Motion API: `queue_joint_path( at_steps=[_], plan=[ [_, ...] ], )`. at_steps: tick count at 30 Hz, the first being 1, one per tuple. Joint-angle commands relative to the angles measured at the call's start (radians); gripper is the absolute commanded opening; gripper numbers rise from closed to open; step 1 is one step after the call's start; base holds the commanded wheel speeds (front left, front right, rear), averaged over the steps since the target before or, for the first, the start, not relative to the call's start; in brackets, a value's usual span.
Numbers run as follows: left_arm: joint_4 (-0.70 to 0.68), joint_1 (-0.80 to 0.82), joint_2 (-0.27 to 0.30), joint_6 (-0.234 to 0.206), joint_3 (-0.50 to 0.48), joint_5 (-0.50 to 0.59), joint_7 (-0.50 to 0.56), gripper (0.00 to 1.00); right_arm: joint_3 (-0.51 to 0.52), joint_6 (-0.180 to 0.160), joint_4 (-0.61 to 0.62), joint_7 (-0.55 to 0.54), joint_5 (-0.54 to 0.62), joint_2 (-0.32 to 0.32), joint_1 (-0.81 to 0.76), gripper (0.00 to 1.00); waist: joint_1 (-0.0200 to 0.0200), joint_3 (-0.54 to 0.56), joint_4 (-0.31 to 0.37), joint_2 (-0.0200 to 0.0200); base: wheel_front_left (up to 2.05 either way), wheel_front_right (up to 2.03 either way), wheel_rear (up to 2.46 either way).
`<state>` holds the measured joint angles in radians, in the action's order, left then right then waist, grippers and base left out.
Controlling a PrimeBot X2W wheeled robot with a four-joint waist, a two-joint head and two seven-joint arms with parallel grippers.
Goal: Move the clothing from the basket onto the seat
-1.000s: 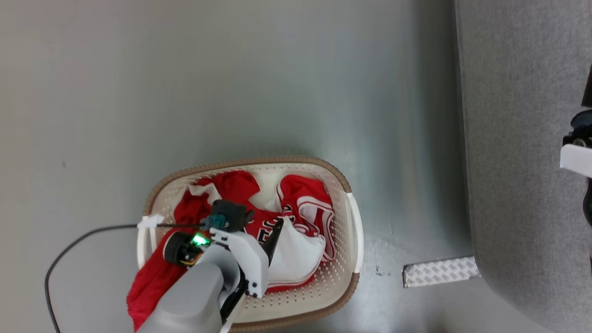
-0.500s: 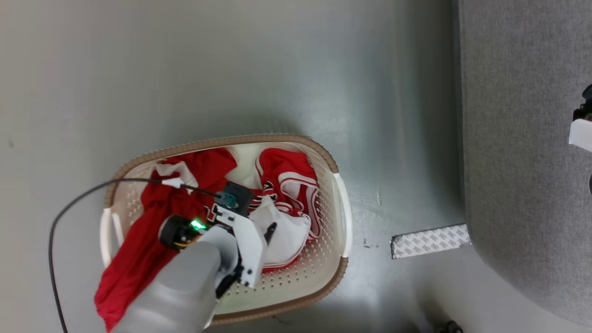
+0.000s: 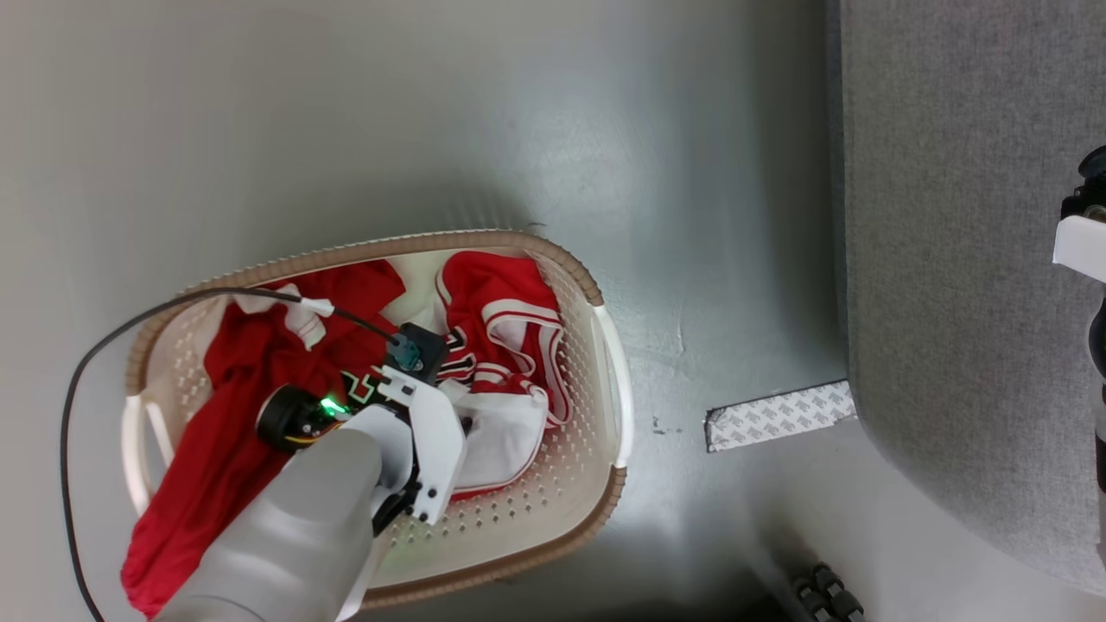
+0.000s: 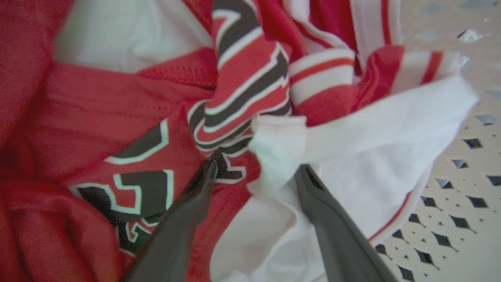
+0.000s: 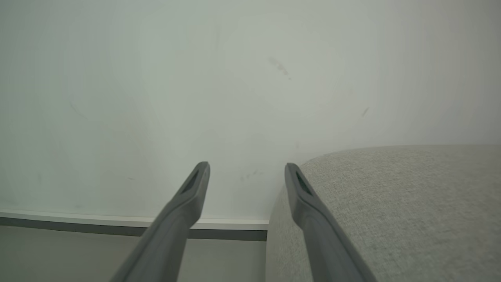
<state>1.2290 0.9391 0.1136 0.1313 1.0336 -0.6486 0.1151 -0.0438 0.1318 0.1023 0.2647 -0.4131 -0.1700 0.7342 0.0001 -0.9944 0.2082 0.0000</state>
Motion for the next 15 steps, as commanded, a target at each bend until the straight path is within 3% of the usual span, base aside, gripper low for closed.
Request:
queue_joint_path(
  at_steps=[1, 9, 10, 12, 15],
  plan=[
    [-0.002, 0.004, 0.012, -0.002, 0.006, -0.012, 0.011, 1.00, 0.002, -0.002, 0.003, -0.001, 0.000, 0.001, 0.010, 1.00, -0.0001, -0.006, 0.005, 0.0000, 0.00, 0.00, 0.00],
    [0.009, 0.027, 0.036, -0.002, 0.071, -0.046, 0.093, 1.00, -0.003, -0.002, 0.008, -0.001, 0.005, 0.014, 0.018, 1.00, -0.0001, -0.028, 0.022, 0.0000, 0.00, 0.00, 0.00],
    [0.008, 0.030, 0.037, -0.002, 0.079, -0.051, 0.096, 0.49, -0.003, -0.002, 0.008, -0.001, 0.005, 0.015, 0.019, 1.00, -0.0001, -0.029, 0.023, 0.0000, 0.00, 0.00, 0.00],
    [0.007, 0.036, 0.039, -0.002, 0.089, -0.059, 0.095, 0.03, -0.003, -0.002, 0.007, -0.001, 0.007, 0.016, 0.019, 1.00, -0.0001, -0.030, 0.024, 0.0000, 0.00, 0.00, 0.00],
    [0.000, 0.036, 0.040, -0.002, 0.110, -0.079, 0.087, 0.00, 0.000, -0.002, 0.004, -0.001, 0.009, 0.016, 0.017, 1.00, -0.0001, -0.027, 0.023, 0.0000, 0.00, 0.00, 0.00]
  ],
)
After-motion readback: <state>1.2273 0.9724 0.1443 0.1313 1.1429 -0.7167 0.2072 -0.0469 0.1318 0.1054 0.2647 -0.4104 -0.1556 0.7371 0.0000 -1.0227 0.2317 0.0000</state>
